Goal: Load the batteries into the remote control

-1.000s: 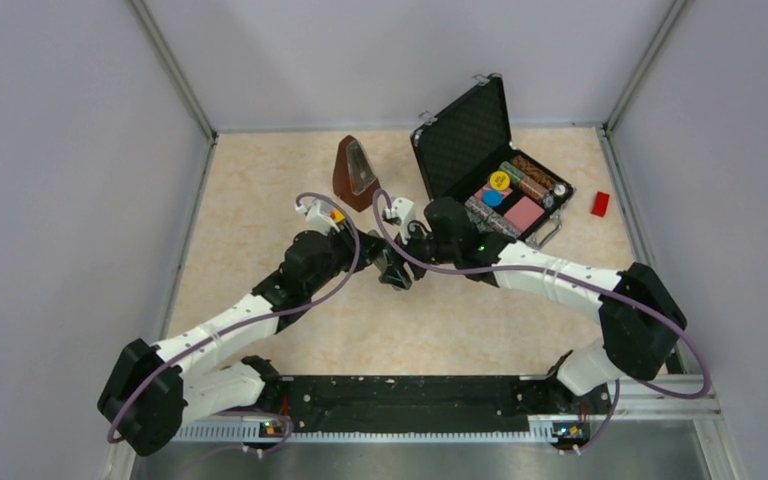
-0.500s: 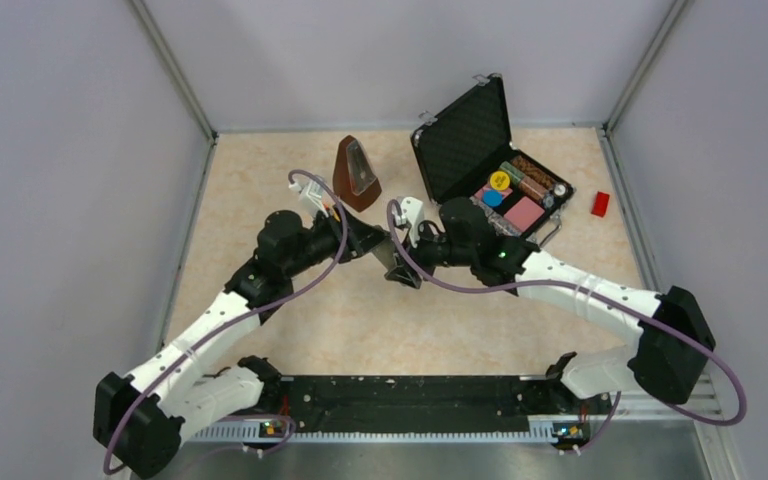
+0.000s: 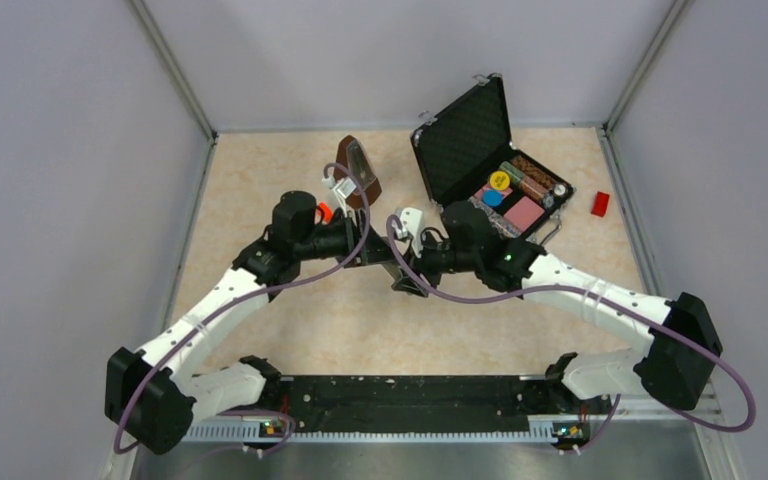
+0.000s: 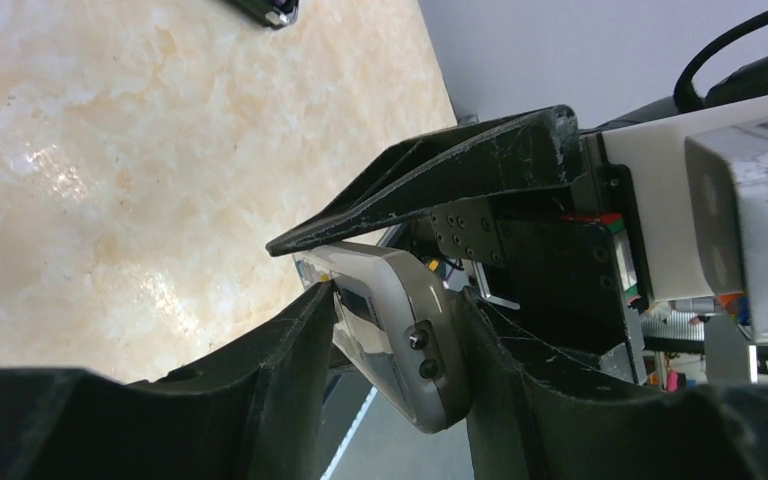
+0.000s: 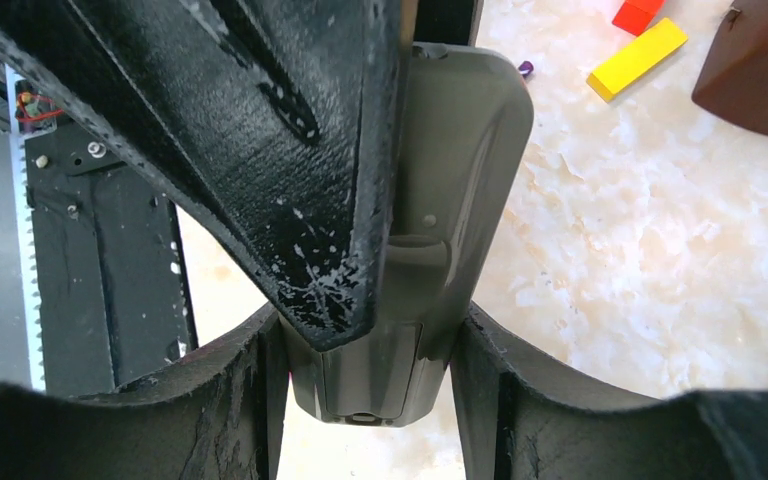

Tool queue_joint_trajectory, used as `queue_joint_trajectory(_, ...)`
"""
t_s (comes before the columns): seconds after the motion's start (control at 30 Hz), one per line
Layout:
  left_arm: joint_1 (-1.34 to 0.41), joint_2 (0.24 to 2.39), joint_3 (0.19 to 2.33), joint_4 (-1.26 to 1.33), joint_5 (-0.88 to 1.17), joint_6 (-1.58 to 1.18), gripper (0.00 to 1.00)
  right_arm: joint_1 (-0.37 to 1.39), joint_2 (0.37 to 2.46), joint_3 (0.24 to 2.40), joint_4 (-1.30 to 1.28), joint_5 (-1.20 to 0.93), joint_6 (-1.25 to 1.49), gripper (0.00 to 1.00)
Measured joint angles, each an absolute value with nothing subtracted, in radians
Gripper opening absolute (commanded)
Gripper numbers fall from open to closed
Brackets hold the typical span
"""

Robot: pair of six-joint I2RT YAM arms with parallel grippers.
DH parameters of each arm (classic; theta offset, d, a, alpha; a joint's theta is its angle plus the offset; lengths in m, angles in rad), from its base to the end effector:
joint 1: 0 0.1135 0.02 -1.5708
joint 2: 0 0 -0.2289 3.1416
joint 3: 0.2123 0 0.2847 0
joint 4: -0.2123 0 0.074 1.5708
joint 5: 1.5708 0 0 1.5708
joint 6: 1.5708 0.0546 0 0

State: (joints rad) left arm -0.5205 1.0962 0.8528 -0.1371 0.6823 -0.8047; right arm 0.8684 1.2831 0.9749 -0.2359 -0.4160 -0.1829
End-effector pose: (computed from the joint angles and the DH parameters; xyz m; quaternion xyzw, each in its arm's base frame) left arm 0.2501 -0.1831 0.2650 0.0752 0.7990 -0.5434 0.2461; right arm 0.2057 0.2772 0.2416 -0.5154 0.6864 0.3309 0.3921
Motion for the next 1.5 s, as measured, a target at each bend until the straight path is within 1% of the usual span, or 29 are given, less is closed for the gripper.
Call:
queue_joint_trajectory(0.13,-0.523,1.112,0.870,-0.194,0.700,-0.765,0.52,0.873,1.287,0.975,-0.239,-0.416,-0.197,0.28)
queue_joint_trajectory(0.17,-0.524,1.116,0.873,-0.203,0.704,-0.757,0.50,0.875,1.287,0.975,-0.242,-0.416,-0.201,0.28)
queue_joint_trajectory(0.23,-0.525,1.130,0.878,-0.222,0.721,-0.744,0.38,0.878,1.290,0.975,-0.254,-0.415,-0.210,0.27)
queue_joint_trajectory(0.27,-0.525,1.136,0.880,-0.230,0.723,-0.739,0.28,0.879,1.292,0.975,-0.261,-0.413,-0.210,0.28)
queue_joint_trajectory(0.33,-0.523,1.145,0.881,-0.260,0.716,-0.719,0.02,0.878,1.294,0.975,-0.286,-0.393,-0.210,0.30)
queue_joint_trajectory(0.37,-0.519,1.151,0.881,-0.278,0.711,-0.719,0.00,0.878,1.294,0.975,-0.294,-0.384,-0.213,0.33)
queue_joint_trajectory(0.4,-0.519,1.154,0.881,-0.281,0.710,-0.724,0.00,0.879,1.296,0.975,-0.296,-0.377,-0.213,0.41)
queue_joint_trajectory(0.47,-0.519,1.155,0.881,-0.286,0.702,-0.715,0.00,0.881,1.299,0.975,-0.298,-0.368,-0.206,0.60)
queue_joint_trajectory(0.5,-0.519,1.155,0.881,-0.287,0.700,-0.711,0.00,0.883,1.299,0.975,-0.298,-0.361,-0.199,0.66)
queue_joint_trajectory(0.53,-0.519,1.155,0.881,-0.287,0.699,-0.710,0.00,0.885,1.299,0.975,-0.296,-0.352,-0.190,0.71)
queue_joint_trajectory(0.6,-0.521,1.155,0.879,-0.289,0.686,-0.706,0.00,0.888,1.298,0.975,-0.287,-0.325,-0.154,0.77)
queue_joint_trajectory(0.73,-0.526,1.123,0.775,-0.198,0.621,-0.720,0.00,0.865,1.250,0.941,-0.251,-0.310,-0.041,0.79)
queue_joint_trajectory(0.8,-0.527,1.082,0.662,-0.122,0.561,-0.747,0.00,0.827,1.189,0.889,-0.222,-0.314,0.051,0.76)
queue_joint_trajectory(0.9,-0.528,1.025,0.474,0.029,0.449,-0.810,0.00,0.726,1.113,0.822,-0.188,-0.315,0.241,0.64)
queue_joint_trajectory(0.97,-0.531,1.005,0.355,0.145,0.369,-0.855,0.00,0.670,1.106,0.787,-0.151,-0.314,0.371,0.56)
queue_joint_trajectory(1.03,-0.532,1.006,0.290,0.224,0.317,-0.884,0.00,0.651,1.120,0.749,-0.109,-0.317,0.478,0.49)
queue_joint_trajectory(1.07,-0.533,1.012,0.262,0.276,0.291,-0.899,0.00,0.651,1.138,0.732,-0.094,-0.321,0.533,0.47)
queue_joint_trajectory(1.13,-0.533,1.042,0.229,0.366,0.259,-0.929,0.00,0.652,1.191,0.719,-0.064,-0.330,0.614,0.44)
queue_joint_trajectory(1.33,-0.539,1.152,0.136,0.647,0.233,-1.019,0.00,0.652,1.361,0.678,0.097,-0.366,0.828,0.44)
queue_joint_trajectory(1.43,-0.540,1.151,0.092,0.715,0.220,-1.046,0.00,0.657,1.422,0.651,0.174,-0.382,0.898,0.44)
queue_joint_trajectory(1.5,-0.541,1.134,0.078,0.717,0.212,-1.050,0.00,0.663,1.460,0.648,0.214,-0.393,0.929,0.42)
